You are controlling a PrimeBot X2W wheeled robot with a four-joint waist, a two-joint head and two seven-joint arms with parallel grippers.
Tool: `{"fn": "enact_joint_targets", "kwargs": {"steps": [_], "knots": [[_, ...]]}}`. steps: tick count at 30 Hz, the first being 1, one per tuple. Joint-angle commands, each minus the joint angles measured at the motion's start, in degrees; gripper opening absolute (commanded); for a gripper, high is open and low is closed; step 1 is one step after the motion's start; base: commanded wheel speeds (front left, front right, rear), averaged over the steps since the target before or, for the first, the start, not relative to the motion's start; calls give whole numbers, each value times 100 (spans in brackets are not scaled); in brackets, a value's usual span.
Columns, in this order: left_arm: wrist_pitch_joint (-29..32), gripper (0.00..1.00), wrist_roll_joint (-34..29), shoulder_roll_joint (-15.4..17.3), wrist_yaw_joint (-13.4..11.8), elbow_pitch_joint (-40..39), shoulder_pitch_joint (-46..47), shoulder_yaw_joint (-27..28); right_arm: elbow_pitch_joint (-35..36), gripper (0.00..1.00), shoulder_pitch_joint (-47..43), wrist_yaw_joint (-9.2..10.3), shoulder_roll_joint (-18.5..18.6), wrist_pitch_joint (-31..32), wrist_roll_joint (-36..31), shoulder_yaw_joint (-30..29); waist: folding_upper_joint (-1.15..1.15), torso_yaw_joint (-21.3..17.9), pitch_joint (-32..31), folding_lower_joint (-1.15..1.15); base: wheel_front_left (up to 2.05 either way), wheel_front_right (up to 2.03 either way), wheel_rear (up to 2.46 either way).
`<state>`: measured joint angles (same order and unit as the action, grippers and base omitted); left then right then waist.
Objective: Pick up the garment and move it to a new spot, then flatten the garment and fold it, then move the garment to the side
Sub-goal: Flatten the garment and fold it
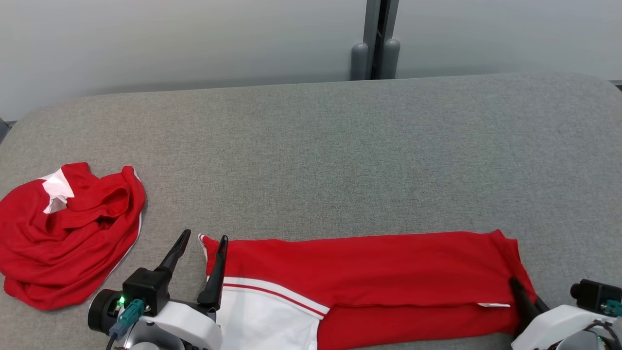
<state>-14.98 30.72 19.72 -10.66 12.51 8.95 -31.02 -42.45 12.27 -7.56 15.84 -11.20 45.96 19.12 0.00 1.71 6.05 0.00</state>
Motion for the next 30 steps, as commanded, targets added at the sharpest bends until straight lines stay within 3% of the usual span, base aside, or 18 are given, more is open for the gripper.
{"fn": "enact_joint_targets", "kwargs": {"steps": [1, 13, 19, 24, 30], "knots": [[-25, 100, -42, 15, 17, 27, 20, 18, -61, 0, 73, 16, 129, -65, 59, -40, 0, -1, 4, 0, 0, 0, 0], [-25, 100, -54, 19, 70, 133, 97, -20, -560, 0, 502, 15, 1083, -177, 116, -284, 0, 38, 27, 0, 0, 0, 0], [-26, 100, -23, 20, 48, 157, 51, -32, -432, 0, 622, 11, 1205, 12, 175, -55, 0, 22, -68, 0, 0, 0, 0], [-19, 100, 15, 29, 4, 172, -50, -28, 160, 0, 509, 9, 1209, 346, 377, 308, 0, -54, -221, 0, 0, 0, 0], [-1, 100, 50, 29, -46, 162, -145, -46, 1622, 0, 193, 8, 1222, 1222, 1154, 655, 0, -164, -400, 0, 0, 0, 0]]}}
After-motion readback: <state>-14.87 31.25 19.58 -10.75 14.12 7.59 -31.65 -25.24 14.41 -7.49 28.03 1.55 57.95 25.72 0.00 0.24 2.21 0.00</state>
